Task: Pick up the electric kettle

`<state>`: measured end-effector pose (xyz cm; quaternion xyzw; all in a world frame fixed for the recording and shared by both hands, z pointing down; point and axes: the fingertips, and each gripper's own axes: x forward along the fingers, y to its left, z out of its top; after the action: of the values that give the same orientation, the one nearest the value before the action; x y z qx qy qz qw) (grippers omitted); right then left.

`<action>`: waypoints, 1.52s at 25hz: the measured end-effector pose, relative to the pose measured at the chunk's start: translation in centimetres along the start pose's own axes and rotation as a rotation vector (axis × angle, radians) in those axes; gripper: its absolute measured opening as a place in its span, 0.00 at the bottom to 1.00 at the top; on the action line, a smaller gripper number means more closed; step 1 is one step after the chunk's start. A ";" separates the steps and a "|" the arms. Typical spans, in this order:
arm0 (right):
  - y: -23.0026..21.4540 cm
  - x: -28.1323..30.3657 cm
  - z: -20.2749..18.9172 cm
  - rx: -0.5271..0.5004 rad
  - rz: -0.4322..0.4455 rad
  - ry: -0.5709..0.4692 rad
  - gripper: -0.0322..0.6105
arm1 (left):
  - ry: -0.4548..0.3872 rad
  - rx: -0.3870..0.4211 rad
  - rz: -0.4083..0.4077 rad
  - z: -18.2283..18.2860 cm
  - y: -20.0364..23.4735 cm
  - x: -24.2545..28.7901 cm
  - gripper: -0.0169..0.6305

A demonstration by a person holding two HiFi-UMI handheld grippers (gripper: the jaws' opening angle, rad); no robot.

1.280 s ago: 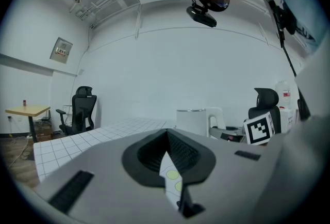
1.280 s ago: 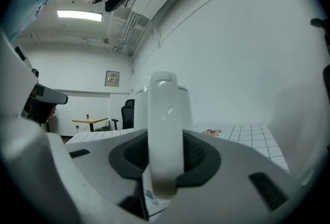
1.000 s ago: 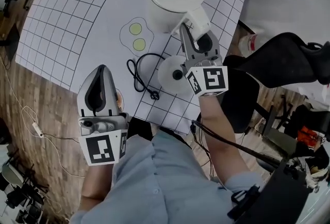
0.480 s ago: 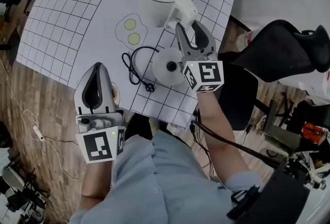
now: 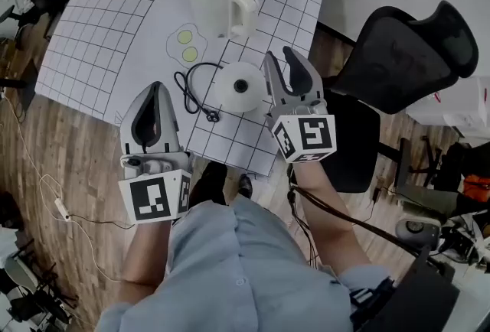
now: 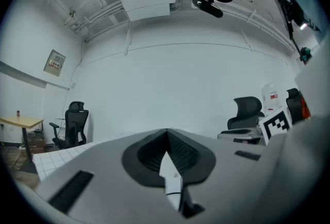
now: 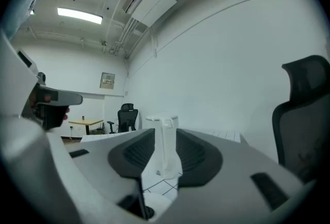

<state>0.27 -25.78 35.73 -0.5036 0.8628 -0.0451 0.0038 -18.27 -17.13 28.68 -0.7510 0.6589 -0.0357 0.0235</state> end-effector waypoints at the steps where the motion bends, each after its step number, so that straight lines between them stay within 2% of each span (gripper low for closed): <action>1: 0.7 -1.1 0.8 -0.002 0.007 -0.012 0.24 | -0.011 0.005 -0.010 0.5 -0.7 -0.2 0.03; 7: 2.9 -6.4 5.0 -0.018 0.045 -0.059 0.14 | -0.083 0.026 -0.039 3.1 -4.5 -1.9 0.03; 12: 5.0 -9.2 6.6 -0.125 0.035 -0.079 0.08 | -0.122 0.061 -0.056 4.7 -5.9 -3.3 0.03; 20: 4.8 -10.1 7.7 -0.156 0.055 -0.084 0.05 | -0.137 0.078 -0.042 6.7 -7.1 -2.5 0.03; 27: 6.1 -11.1 7.8 -0.168 0.064 -0.094 0.05 | -0.147 0.077 -0.048 6.6 -7.1 -3.7 0.03; 38: 5.4 -10.1 8.1 -0.184 0.068 -0.110 0.05 | -0.160 0.083 -0.059 6.7 -7.5 -2.3 0.03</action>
<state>0.99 -14.94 26.87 -0.4738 0.8784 0.0622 0.0063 -10.57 -13.99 22.54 -0.7690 0.6304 -0.0034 0.1061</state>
